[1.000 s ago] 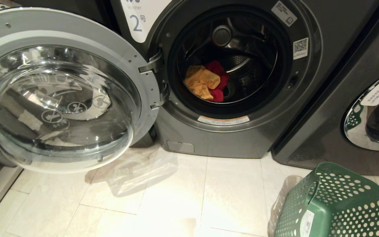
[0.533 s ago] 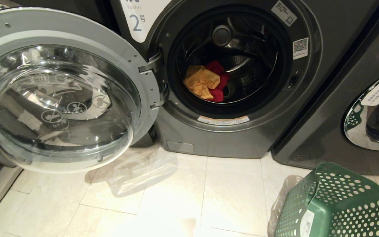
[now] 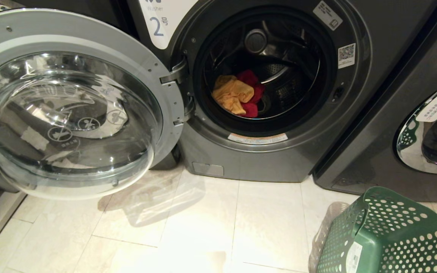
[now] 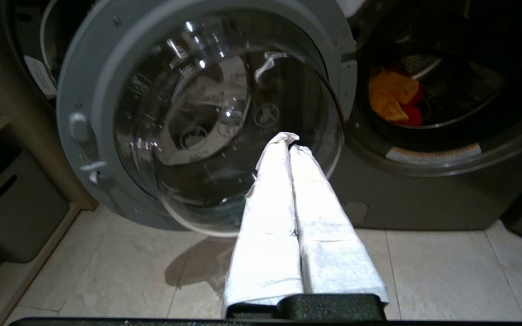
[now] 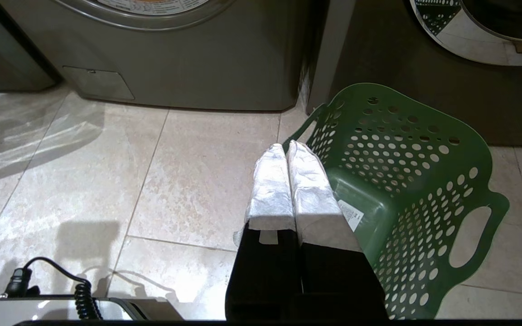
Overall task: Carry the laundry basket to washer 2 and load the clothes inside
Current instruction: Close the washing machine door with the left hand
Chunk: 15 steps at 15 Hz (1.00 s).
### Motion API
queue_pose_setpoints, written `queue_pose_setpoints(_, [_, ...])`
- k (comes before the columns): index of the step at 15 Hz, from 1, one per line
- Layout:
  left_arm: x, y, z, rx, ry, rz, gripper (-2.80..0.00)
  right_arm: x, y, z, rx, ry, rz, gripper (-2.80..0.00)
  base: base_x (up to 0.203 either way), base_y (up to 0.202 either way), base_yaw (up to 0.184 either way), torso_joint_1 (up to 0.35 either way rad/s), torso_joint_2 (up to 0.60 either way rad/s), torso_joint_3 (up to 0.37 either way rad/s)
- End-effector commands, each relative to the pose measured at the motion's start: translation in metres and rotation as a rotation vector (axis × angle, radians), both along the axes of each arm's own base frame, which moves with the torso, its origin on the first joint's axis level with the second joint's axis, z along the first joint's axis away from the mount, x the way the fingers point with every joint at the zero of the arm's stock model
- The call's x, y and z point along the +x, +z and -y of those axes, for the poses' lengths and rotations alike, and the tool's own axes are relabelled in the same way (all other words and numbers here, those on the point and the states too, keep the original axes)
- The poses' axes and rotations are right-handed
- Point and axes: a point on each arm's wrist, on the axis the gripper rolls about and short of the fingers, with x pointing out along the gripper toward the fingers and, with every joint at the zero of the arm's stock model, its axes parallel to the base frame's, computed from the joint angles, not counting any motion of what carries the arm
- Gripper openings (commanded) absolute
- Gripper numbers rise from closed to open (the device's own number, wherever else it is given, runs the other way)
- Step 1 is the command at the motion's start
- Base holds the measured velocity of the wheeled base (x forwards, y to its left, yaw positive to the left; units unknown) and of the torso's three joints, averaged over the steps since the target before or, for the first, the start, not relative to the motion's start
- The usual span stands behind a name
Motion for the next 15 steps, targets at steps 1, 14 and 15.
queue_pose_setpoints(1, [0.059,0.078,-0.001,-0.006,0.043,-0.111,-2.80,0.000,0.000,0.000,0.004,-0.001,-0.001,-2.80,0.000,0.000,0.000,0.000,0.00,0.000])
queue_pose_setpoints(14, [0.202,0.156,-0.005,-0.034,0.107,-0.263,-2.80,0.000,0.000,0.000,0.005,0.004,0.001,-2.80,0.000,0.000,0.000,0.000,0.00,0.000])
queue_pose_setpoints(15, [0.201,0.155,-0.005,-0.036,0.106,-0.268,-2.80,0.000,0.000,0.000,0.005,0.004,0.000,-2.80,0.000,0.000,0.000,0.000,0.00,0.000])
